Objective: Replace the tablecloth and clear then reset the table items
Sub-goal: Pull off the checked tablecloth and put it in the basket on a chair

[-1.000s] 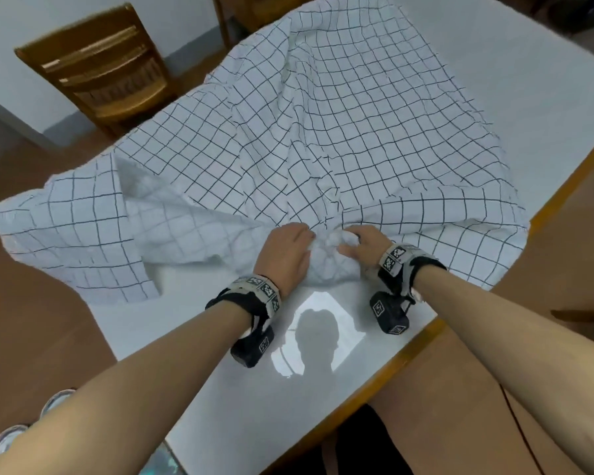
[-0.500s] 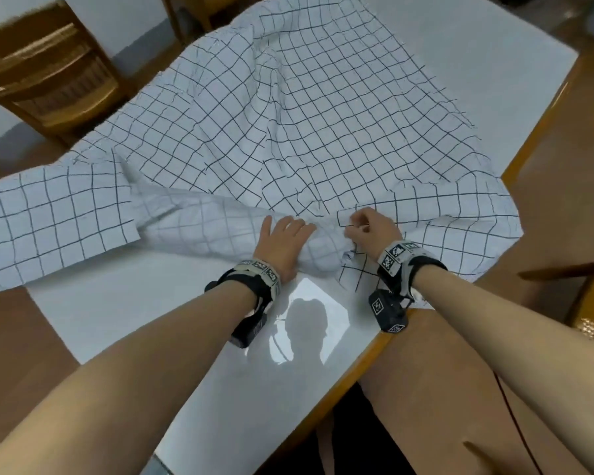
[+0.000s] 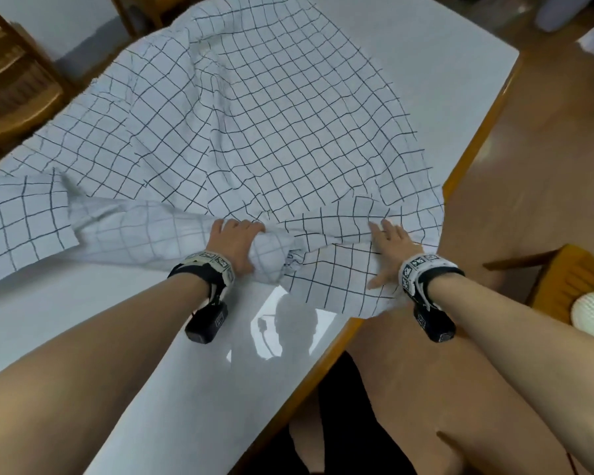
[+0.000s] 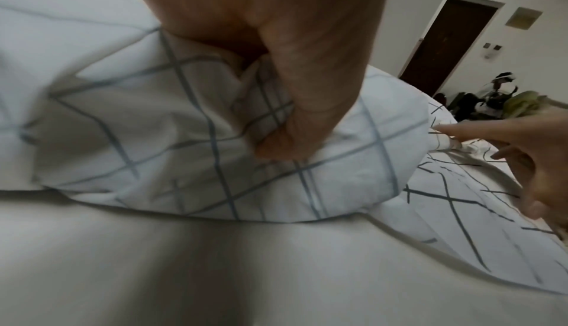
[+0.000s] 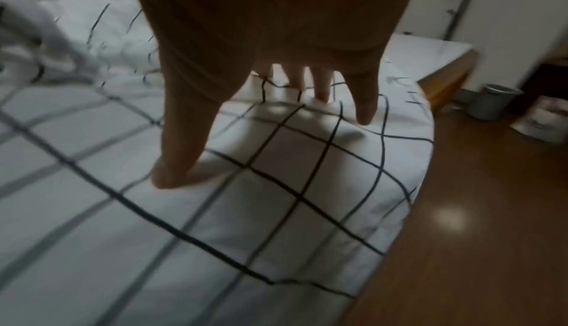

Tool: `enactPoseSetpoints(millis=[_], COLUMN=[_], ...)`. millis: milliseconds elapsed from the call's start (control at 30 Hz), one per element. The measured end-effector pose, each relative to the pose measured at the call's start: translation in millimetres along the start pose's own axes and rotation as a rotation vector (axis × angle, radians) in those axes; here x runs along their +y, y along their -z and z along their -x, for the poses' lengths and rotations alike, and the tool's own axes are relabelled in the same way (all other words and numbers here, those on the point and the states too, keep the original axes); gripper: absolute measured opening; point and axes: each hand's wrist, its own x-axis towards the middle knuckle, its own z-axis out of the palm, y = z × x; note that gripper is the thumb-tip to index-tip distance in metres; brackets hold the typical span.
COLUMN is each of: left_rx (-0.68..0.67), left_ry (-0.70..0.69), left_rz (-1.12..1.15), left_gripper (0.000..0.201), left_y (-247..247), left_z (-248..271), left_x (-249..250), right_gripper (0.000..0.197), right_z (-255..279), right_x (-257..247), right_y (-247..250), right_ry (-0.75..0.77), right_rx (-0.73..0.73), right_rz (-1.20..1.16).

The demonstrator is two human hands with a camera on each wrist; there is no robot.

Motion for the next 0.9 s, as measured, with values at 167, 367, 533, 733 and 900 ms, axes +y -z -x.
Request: enactPoseSetpoints(millis=[167,367,533,733,900], left_rx=[-0.015,-0.014,0.003,0.181,0.327], left_ry=[0.043,0.040,-0.059,-0.238,-0.093], left_rz=[0.003,0.048,0.081,0.264,0.121], left_gripper=[0.075,0.062,0.057,0.065,0.092], left_y=[3,12,7,5,4], left_z=[3,11,18,21,32], left_x=[7,13,6,-18,-48], right_gripper=[0.087,0.025,0.034,0.043,0.037], right_z=[-25,-57,-96,-99,-95], right_x=[3,-26,-101,-202,-210], right_y=[22,83,149,148,121], right_ry=[0.201,0.291,0.205,0.554,0.719], right_rx=[0.072,-0.001,0.114,-0.009,-0.166], right_rz=[0.075,0.076,-0.237,-0.285,-0.207])
